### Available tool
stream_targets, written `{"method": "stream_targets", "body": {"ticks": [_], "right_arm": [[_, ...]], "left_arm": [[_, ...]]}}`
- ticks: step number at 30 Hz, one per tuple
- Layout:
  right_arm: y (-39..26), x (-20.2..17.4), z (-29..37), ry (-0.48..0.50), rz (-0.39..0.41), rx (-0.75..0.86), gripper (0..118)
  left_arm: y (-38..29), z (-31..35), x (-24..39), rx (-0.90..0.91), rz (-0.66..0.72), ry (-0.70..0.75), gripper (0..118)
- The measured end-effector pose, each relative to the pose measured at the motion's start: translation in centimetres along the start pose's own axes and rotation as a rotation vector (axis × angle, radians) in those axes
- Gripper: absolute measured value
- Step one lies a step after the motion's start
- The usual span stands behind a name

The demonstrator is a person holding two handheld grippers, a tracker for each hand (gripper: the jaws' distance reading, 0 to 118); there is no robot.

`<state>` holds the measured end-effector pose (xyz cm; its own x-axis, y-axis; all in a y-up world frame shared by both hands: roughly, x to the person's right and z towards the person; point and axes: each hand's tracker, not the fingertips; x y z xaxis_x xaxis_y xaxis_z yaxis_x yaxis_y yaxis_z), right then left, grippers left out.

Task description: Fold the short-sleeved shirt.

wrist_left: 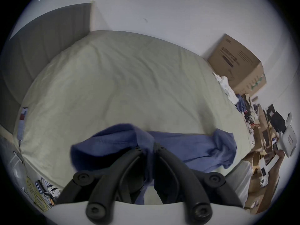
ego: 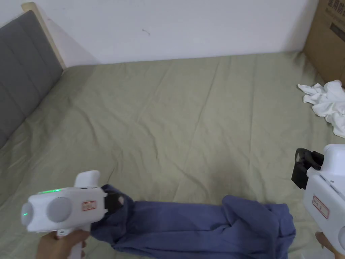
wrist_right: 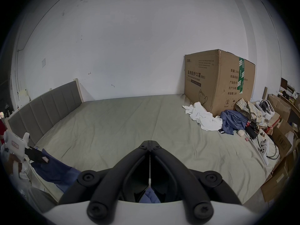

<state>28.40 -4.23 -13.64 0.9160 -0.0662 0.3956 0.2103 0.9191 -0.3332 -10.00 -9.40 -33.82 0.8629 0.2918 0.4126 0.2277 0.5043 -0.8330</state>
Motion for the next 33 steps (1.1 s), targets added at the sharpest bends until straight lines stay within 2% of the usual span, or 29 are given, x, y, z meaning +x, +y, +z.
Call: {"method": "stream_targets", "body": {"ticks": [5,8,15,16,17,18,19,22,27,33], "right_arm": [[-0.2,0.9,0.4,0.002,-0.004,0.005,3],[-0.4,1.5,0.8,-0.006,-0.01,0.005,3],[-0.9,3.0,1.7,-0.035,-0.018,-0.002,3],[-0.9,3.2,1.7,-0.036,-0.02,-0.002,3],[-0.9,3.4,1.8,-0.039,-0.022,-0.003,3],[-1.0,3.5,1.8,-0.043,-0.023,-0.004,3],[-1.0,3.6,1.9,-0.045,-0.024,-0.005,3],[-1.0,3.7,1.8,-0.052,-0.029,-0.008,3],[-0.6,3.5,1.9,-0.047,-0.033,0.0,3],[-0.1,3.0,2.1,-0.034,-0.023,0.013,3]], "left_arm": [[-0.6,-5.6,6.0,-0.087,-0.093,-0.033,12],[-1.4,-8.7,8.8,-0.125,-0.102,-0.069,12],[-3.7,-13.9,12.2,-0.205,-0.125,0.015,14],[-3.8,-13.9,12.2,-0.201,-0.12,0.02,24],[-4.0,-13.7,12.4,-0.185,-0.112,0.02,57],[-3.9,-13.3,12.4,-0.169,-0.088,-0.013,83],[-3.8,-13.2,12.4,-0.173,-0.059,-0.055,95],[-3.2,-11.6,12.6,-0.144,-0.019,-0.115,96],[-1.9,-7.8,11.2,-0.054,-0.037,-0.119,96],[-1.0,-4.3,7.1,0.078,-0.074,0.008,96]]}}
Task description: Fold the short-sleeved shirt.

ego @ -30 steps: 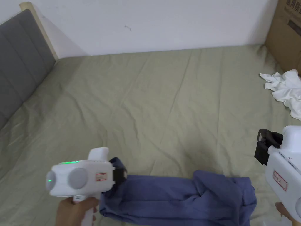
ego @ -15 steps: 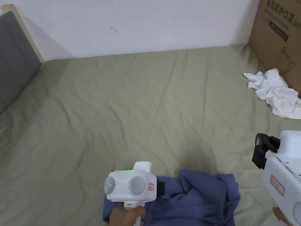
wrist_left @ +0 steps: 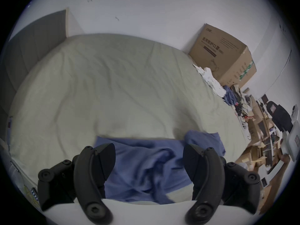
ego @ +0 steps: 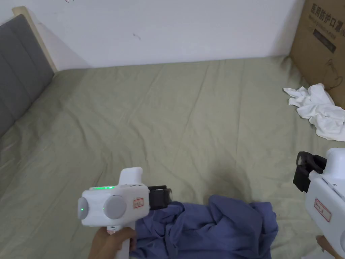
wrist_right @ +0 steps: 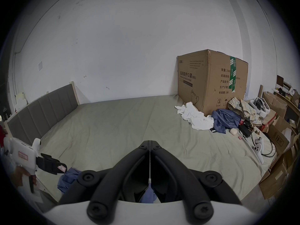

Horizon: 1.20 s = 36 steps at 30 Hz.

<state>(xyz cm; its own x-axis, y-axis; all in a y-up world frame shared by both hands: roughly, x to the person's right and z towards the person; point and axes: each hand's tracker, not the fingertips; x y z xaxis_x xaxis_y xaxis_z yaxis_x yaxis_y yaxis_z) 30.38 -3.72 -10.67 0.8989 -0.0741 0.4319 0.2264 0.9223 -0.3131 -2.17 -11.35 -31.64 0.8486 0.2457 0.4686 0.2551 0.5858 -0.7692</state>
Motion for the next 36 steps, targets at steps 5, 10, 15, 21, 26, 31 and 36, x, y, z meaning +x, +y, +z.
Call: {"method": "stream_targets", "body": {"ticks": [5,10,15,21,26,31,36], "right_arm": [[0.0,-0.3,-0.1,0.007,0.001,-0.001,3],[0.0,-0.5,-0.1,0.011,0.009,-0.008,3],[0.0,-0.4,-0.1,0.008,0.012,-0.012,3],[-0.2,0.1,-0.2,-0.001,0.005,-0.019,3],[-0.4,0.7,-0.1,-0.014,0.0,-0.026,3],[-0.5,1.4,0.0,-0.029,-0.004,-0.03,3],[-0.6,1.9,0.1,-0.042,-0.007,-0.036,3]], "left_arm": [[-1.1,0.4,-3.0,0.088,0.004,0.054,75],[-3.1,-1.5,-4.3,0.057,-0.014,0.066,4],[-5.3,-3.5,-4.0,-0.006,-0.012,0.069,3],[-7.2,-5.5,-0.5,-0.067,-0.094,0.037,3],[-7.0,-7.7,3.5,-0.102,-0.146,-0.015,3],[-7.1,-9.6,6.6,-0.126,-0.197,-0.014,3],[-7.2,-10.1,7.1,-0.136,-0.187,-0.028,3]]}}
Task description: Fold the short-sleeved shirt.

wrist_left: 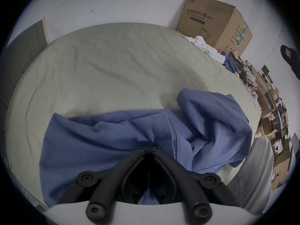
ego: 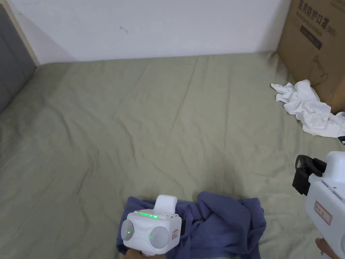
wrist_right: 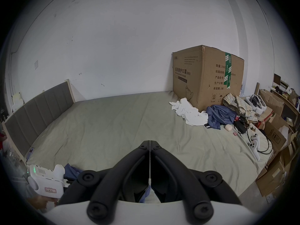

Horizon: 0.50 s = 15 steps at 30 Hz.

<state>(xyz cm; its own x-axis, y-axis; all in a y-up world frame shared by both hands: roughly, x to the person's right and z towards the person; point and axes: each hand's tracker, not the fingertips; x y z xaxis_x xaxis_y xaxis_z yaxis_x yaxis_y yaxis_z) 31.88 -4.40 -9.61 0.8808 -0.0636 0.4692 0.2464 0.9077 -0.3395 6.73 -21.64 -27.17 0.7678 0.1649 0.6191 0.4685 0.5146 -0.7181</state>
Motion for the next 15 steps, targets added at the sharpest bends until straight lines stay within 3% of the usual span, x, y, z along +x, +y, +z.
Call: {"method": "stream_targets", "body": {"ticks": [4,10,14,15], "right_arm": [[0.0,0.0,0.1,-0.003,-0.003,0.001,3],[0.3,-0.6,0.1,0.012,0.002,0.007,3],[0.5,-1.3,0.0,0.025,0.01,0.011,3],[0.5,-1.5,-0.1,0.028,0.012,0.011,3]], "left_arm": [[0.5,1.9,-1.4,0.027,0.043,-0.027,3],[1.9,6.8,-6.8,0.052,0.17,-0.18,4],[1.8,8.7,-11.4,0.029,0.264,-0.258,27],[1.6,8.9,-12.5,0.023,0.29,-0.273,27]]}}
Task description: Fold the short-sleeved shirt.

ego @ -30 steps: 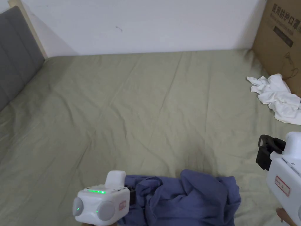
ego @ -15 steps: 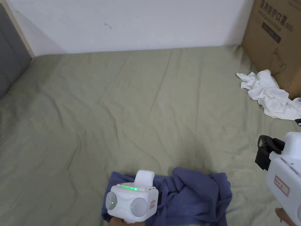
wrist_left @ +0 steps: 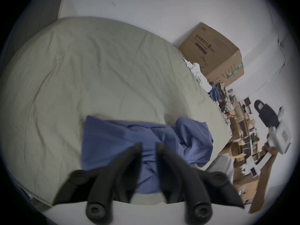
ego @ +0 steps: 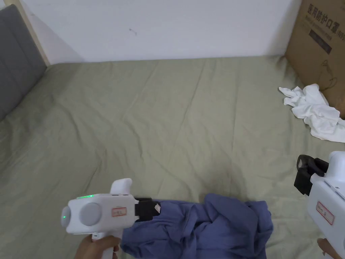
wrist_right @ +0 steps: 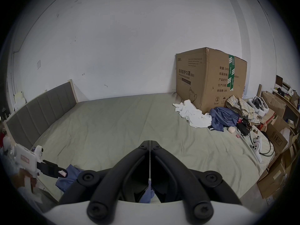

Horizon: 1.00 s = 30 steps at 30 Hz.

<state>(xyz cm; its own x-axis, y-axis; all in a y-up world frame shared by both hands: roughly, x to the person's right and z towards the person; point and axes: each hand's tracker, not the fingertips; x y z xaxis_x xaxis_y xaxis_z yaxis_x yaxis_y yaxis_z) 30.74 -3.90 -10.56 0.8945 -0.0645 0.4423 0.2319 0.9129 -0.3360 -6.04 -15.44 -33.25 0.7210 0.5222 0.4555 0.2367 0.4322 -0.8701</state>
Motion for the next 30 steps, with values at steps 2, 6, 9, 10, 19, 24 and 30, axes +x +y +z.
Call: {"method": "stream_targets", "body": {"ticks": [2,6,9,10,19,24,30], "right_arm": [[0.0,-0.3,-0.1,0.005,0.001,-0.002,3],[0.0,-0.8,-0.3,0.012,0.014,-0.012,3],[-0.1,-1.1,-0.5,0.014,0.025,-0.021,3],[-0.2,-1.1,-0.6,0.014,0.028,-0.024,3],[-0.7,-1.3,-1.0,0.002,0.037,-0.046,3],[-0.7,-1.0,-1.2,-0.005,0.031,-0.049,3],[-0.2,-0.9,-1.3,-0.005,0.033,-0.04,3]], "left_arm": [[0.0,0.3,-2.0,-0.014,0.035,0.002,82],[-0.4,0.7,-5.9,-0.01,0.128,-0.027,95],[-0.4,0.2,-8.2,-0.034,0.187,-0.069,98],[-0.5,0.0,-8.8,-0.04,0.2,-0.075,98],[-0.8,-3.5,-9.5,-0.092,0.206,-0.09,26],[-0.9,-3.9,-8.6,-0.098,0.174,-0.049,13],[-0.9,-1.0,-6.6,-0.017,0.071,0.07,10]]}}
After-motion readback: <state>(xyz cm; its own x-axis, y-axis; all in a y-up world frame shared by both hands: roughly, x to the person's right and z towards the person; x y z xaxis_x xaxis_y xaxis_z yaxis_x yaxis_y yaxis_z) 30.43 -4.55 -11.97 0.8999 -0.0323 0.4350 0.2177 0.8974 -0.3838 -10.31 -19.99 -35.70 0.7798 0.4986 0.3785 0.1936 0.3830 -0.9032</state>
